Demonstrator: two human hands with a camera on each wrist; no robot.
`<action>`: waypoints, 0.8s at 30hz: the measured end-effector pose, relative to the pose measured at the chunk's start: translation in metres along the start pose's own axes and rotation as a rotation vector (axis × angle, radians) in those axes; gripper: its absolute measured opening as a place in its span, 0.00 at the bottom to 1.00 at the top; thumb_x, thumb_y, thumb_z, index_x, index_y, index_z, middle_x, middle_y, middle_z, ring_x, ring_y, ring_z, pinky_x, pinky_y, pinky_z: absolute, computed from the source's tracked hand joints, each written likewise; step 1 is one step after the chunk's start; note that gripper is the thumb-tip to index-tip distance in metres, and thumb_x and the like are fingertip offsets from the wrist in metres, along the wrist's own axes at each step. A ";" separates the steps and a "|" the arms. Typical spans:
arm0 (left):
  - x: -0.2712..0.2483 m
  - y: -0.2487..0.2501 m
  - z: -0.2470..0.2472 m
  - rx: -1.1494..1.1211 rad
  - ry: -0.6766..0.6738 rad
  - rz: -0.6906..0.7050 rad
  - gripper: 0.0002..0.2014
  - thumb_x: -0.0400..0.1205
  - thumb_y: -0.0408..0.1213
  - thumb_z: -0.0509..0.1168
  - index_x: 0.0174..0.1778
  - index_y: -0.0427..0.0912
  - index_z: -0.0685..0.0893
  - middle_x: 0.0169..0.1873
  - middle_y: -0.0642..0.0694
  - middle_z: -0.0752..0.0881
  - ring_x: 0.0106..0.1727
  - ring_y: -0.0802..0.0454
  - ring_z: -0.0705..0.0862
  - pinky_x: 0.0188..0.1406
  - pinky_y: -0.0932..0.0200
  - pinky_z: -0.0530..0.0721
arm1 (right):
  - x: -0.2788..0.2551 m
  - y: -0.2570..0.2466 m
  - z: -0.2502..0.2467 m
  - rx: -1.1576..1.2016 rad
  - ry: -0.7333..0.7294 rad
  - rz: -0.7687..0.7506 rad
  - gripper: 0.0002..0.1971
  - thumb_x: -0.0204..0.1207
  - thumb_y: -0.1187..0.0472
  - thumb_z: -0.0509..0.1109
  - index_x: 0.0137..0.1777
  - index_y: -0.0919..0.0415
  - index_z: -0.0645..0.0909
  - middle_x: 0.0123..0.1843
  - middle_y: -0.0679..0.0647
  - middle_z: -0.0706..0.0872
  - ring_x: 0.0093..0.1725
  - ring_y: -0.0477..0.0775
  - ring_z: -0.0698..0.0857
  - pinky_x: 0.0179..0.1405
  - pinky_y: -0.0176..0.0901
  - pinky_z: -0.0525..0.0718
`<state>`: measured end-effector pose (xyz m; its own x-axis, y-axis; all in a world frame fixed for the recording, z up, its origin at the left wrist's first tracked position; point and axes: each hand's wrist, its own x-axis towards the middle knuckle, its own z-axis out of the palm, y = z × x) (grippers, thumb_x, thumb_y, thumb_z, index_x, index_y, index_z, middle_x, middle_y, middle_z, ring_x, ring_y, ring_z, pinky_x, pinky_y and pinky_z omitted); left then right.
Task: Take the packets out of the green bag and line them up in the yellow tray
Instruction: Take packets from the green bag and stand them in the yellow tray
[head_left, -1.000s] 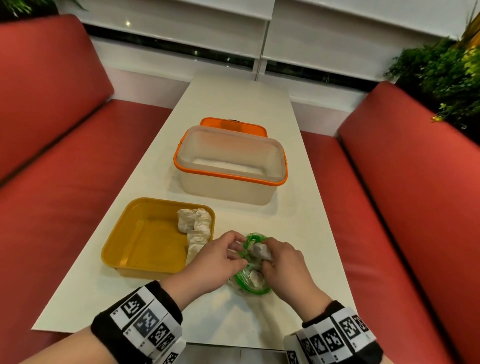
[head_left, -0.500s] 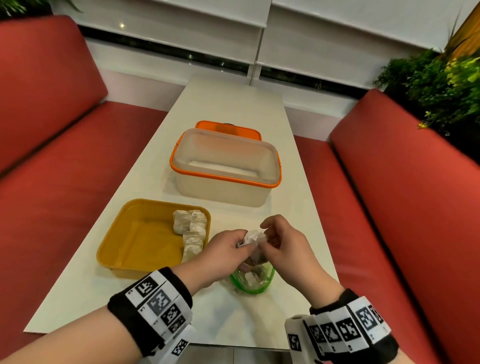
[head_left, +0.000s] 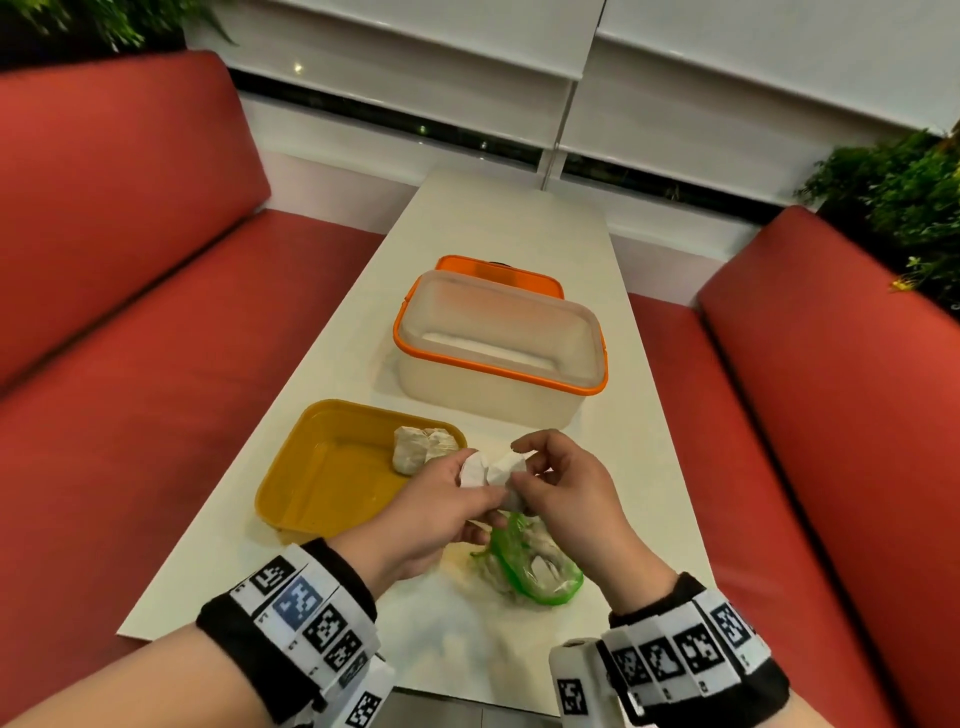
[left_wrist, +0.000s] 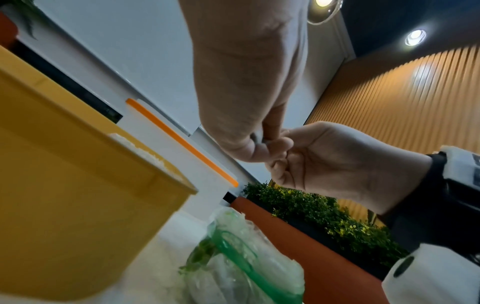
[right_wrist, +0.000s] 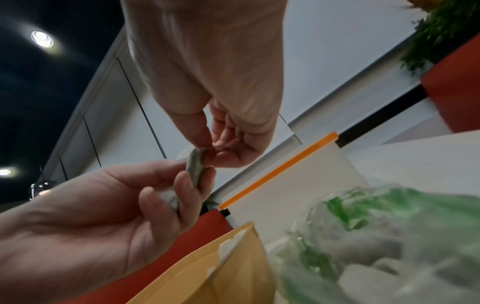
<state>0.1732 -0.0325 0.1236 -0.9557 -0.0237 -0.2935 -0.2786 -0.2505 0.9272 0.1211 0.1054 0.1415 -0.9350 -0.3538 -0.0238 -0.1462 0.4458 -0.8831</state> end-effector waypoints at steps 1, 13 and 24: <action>0.000 0.001 -0.004 0.051 0.039 0.014 0.07 0.78 0.30 0.69 0.49 0.44 0.81 0.34 0.48 0.89 0.30 0.55 0.82 0.23 0.64 0.76 | 0.001 -0.004 0.004 -0.048 -0.017 -0.034 0.10 0.72 0.68 0.70 0.48 0.51 0.82 0.39 0.48 0.83 0.32 0.44 0.83 0.37 0.47 0.85; -0.009 0.014 -0.081 0.434 0.243 0.094 0.03 0.77 0.36 0.69 0.43 0.49 0.82 0.28 0.47 0.86 0.24 0.55 0.81 0.24 0.59 0.78 | 0.041 -0.061 0.041 -0.563 -0.277 -0.343 0.05 0.72 0.62 0.71 0.37 0.53 0.80 0.31 0.46 0.80 0.34 0.48 0.78 0.34 0.43 0.77; -0.004 -0.001 -0.125 -0.014 0.353 -0.071 0.10 0.83 0.25 0.52 0.58 0.36 0.74 0.46 0.34 0.86 0.39 0.45 0.88 0.30 0.59 0.87 | 0.098 -0.052 0.097 -0.866 -0.442 -0.261 0.03 0.74 0.63 0.67 0.41 0.55 0.80 0.40 0.53 0.84 0.41 0.55 0.79 0.33 0.41 0.74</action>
<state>0.1891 -0.1531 0.0953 -0.8413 -0.3381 -0.4217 -0.3393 -0.2770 0.8990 0.0687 -0.0317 0.1392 -0.6623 -0.7206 -0.2051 -0.6780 0.6929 -0.2452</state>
